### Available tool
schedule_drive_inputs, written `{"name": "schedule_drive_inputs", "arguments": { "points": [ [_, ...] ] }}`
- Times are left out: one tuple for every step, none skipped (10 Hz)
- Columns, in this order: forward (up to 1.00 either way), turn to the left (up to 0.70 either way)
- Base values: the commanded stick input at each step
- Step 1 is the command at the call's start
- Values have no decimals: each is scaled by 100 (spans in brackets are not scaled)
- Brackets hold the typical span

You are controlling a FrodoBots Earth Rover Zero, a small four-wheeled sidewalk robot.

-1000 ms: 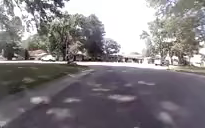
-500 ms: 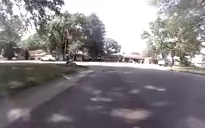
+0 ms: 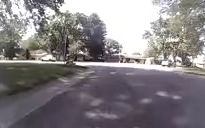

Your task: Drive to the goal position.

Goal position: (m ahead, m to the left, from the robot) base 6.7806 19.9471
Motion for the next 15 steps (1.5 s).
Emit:
{"name": "schedule_drive_inputs", "arguments": {
  "points": [
    [100,0],
    [100,0],
    [100,0],
    [100,0],
    [100,0],
    [100,0],
    [100,0],
    [100,0],
    [100,0],
    [100,0],
    [100,0],
    [100,0],
    [100,0],
    [100,0],
    [100,0]
  ]
}}
